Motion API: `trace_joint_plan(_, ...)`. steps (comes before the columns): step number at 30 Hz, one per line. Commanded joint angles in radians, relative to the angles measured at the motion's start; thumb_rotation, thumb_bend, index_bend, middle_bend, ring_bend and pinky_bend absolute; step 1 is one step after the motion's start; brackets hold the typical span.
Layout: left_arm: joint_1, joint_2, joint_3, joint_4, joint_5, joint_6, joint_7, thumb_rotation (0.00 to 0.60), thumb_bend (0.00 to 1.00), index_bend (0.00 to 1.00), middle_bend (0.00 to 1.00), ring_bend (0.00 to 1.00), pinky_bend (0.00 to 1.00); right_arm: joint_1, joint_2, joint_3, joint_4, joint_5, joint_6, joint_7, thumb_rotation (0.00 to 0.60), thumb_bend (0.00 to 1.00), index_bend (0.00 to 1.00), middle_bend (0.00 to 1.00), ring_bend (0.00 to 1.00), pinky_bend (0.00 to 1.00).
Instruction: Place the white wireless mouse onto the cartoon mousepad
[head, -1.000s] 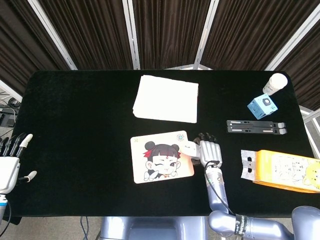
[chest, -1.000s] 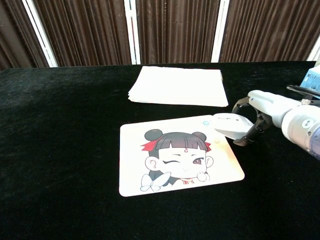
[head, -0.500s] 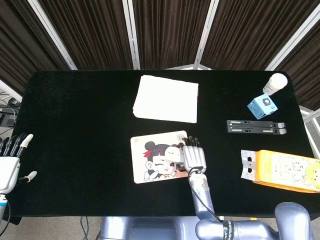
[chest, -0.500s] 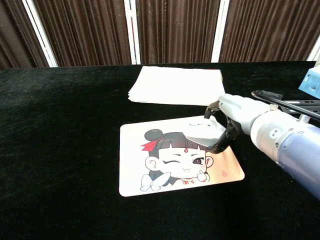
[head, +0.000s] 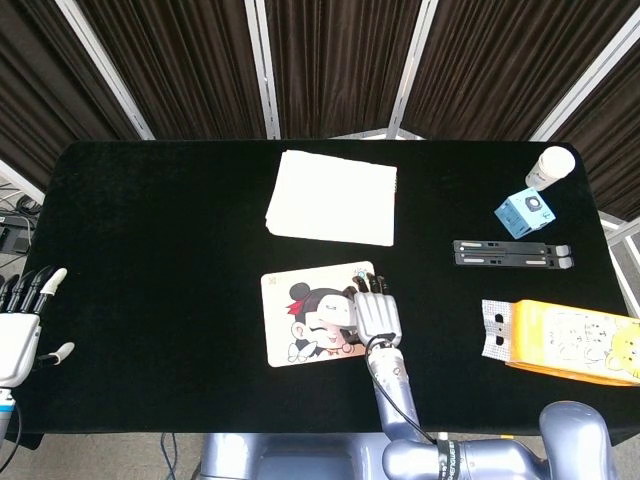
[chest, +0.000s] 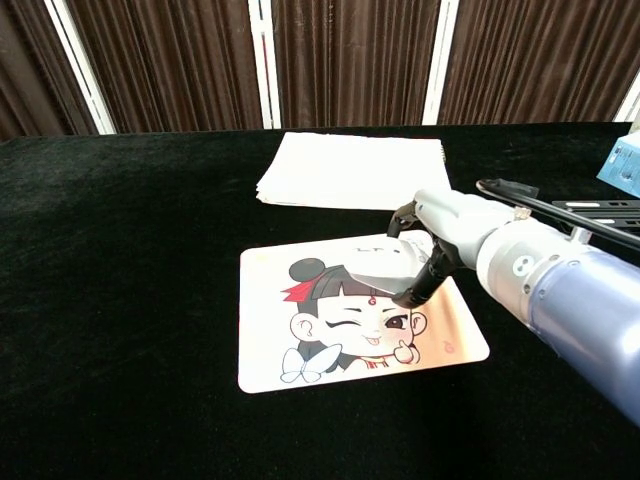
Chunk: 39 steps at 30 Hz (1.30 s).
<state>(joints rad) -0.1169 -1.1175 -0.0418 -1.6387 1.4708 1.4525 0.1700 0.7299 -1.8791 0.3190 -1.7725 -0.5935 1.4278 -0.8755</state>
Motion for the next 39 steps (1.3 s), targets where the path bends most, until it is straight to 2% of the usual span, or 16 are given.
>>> trace_joint_plan(1,0.0,0.0,0.001,-0.001,0.0,0.0,0.0,0.6,0.0,0.0,0.0,0.0,0.0,0.004,-0.012,0.014,0.001,0.021,0.008,-0.005,0.6,0.31,0.49,0.14,0.0,0.0)
trace_joint_plan(6,-0.001,0.001,0.001,-0.002,0.0,-0.001,0.001,0.6,0.0,0.0,0.0,0.0,0.0,0.02,-0.036,0.056,-0.007,0.068,0.031,-0.022,0.6,0.3,0.49,0.14,0.0,0.0)
trace_joint_plan(12,-0.001,0.002,0.002,-0.001,0.001,-0.003,-0.002,0.6,0.0,0.0,0.0,0.0,0.0,0.049,-0.078,0.074,0.004,0.08,0.072,-0.057,0.6,0.3,0.49,0.14,0.0,0.0)
trace_joint_plan(18,-0.002,0.004,0.004,0.001,0.004,-0.004,-0.007,0.6,0.0,0.0,0.0,0.0,0.0,0.057,-0.114,0.051,0.042,0.055,0.069,-0.042,0.6,0.3,0.49,0.14,0.0,0.0)
trace_joint_plan(27,-0.003,0.005,0.003,0.0,0.003,-0.006,-0.005,0.6,0.0,0.0,0.0,0.0,0.0,0.045,-0.116,0.035,0.082,0.008,0.038,0.004,0.6,0.3,0.49,0.14,0.0,0.0)
trace_joint_plan(39,-0.003,0.004,0.003,-0.003,0.001,-0.005,0.004,0.6,0.0,0.0,0.0,0.0,0.0,0.028,-0.122,0.028,0.099,0.033,0.018,0.001,0.6,0.28,0.49,0.14,0.0,0.0)
